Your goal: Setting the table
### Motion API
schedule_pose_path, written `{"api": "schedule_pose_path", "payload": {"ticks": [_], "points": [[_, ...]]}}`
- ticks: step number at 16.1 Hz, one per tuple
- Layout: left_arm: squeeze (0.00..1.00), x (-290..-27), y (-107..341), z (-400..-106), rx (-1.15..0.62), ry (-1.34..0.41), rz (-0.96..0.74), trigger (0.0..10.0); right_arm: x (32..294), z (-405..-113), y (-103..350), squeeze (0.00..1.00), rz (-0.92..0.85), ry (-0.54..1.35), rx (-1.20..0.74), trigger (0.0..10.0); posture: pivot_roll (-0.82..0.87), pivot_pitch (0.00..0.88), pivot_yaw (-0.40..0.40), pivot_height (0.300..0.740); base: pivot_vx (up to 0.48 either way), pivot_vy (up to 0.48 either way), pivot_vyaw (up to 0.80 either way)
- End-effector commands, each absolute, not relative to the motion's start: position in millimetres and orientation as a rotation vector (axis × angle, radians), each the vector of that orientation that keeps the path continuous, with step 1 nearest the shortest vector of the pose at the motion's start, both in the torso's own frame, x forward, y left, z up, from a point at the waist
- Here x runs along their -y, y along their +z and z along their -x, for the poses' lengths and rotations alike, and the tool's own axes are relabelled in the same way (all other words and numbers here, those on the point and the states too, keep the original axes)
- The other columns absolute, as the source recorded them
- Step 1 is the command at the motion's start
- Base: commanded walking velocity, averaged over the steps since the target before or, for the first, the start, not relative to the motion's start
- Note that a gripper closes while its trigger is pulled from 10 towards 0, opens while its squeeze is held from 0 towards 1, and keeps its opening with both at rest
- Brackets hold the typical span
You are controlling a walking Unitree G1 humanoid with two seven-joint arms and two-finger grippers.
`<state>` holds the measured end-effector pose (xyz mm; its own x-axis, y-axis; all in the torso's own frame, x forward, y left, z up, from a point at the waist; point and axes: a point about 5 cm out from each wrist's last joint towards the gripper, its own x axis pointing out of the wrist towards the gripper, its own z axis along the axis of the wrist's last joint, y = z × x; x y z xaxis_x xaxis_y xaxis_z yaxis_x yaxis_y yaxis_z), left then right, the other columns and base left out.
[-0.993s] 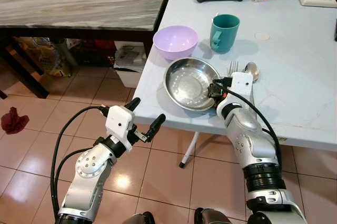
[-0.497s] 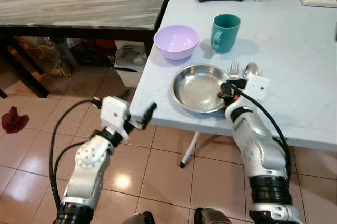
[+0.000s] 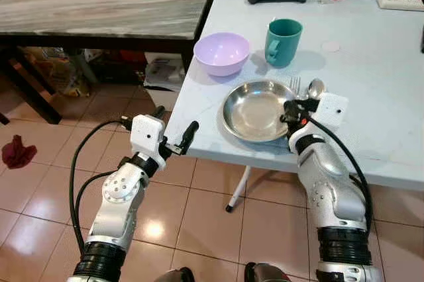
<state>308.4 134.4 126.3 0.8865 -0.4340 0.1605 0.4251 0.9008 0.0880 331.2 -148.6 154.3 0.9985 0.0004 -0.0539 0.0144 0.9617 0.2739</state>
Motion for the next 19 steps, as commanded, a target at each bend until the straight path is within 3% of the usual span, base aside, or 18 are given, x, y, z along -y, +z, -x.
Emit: {"api": "schedule_pose_path", "payload": {"ticks": [1, 3, 4, 5, 6, 13, 14, 17, 18, 19], "points": [[0.00, -138, 127, -310, 0.185, -0.438, -0.062, 10.0, 144, -335, 154, 0.00, -0.275, 0.000, -0.061, 10.0, -0.26, 0.099, 0.089, 0.740, 0.000, 0.000, 0.00], [0.00, -138, 127, -311, 0.187, -0.436, -0.065, 10.0, 140, -341, 146, 0.00, -0.277, 0.005, -0.103, 10.0, -0.25, 0.100, 0.088, 0.740, 0.000, 0.000, 0.00], [0.00, -138, 127, -310, 0.189, -0.437, -0.066, 10.0, 139, -342, 144, 0.00, -0.277, 0.012, -0.114, 8.4, -0.25, 0.100, 0.084, 0.740, 0.000, 0.000, 0.00], [0.00, -139, 127, -310, 0.189, -0.436, -0.066, 10.0, 139, -342, 144, 0.00, -0.280, 0.014, -0.112, 0.2, -0.25, 0.100, 0.084, 0.740, 0.000, 0.000, 0.00], [0.00, -139, 127, -310, 0.191, -0.435, -0.065, 10.0, 138, -343, 144, 0.00, -0.280, 0.019, -0.112, 0.0, -0.25, 0.102, 0.082, 0.740, 0.000, 0.000, 0.00], [0.00, -139, 126, -309, 0.196, -0.437, -0.061, 10.0, 139, -345, 140, 0.00, -0.267, 0.013, -0.130, 0.0, -0.25, 0.104, 0.082, 0.740, 0.000, 0.000, 0.00], [0.00, -138, 127, -309, 0.200, -0.440, -0.062, 10.0, 139, -346, 139, 0.00, -0.264, 0.012, -0.136, 10.0, -0.25, 0.104, 0.082, 0.740, 0.000, 0.000, 0.00], [0.00, -139, 129, -311, 0.209, -0.442, -0.061, 10.0, 139, -347, 138, 0.00, -0.257, 0.004, -0.133, 10.0, -0.25, 0.105, 0.086, 0.740, 0.000, 0.000, 0.00], [0.00, -138, 129, -311, 0.210, -0.443, -0.062, 10.0, 138, -347, 138, 1.00, -0.267, 0.013, -0.131, 10.0, -0.25, 0.105, 0.087, 0.740, 0.000, 0.000, 0.00], [0.00, -138, 129, -310, 0.211, -0.446, -0.063, 10.0, 136, -347, 139, 1.00, -0.265, 0.018, -0.126, 10.0, -0.25, 0.106, 0.088, 0.740, 0.000, 0.000, 0.00]]}}
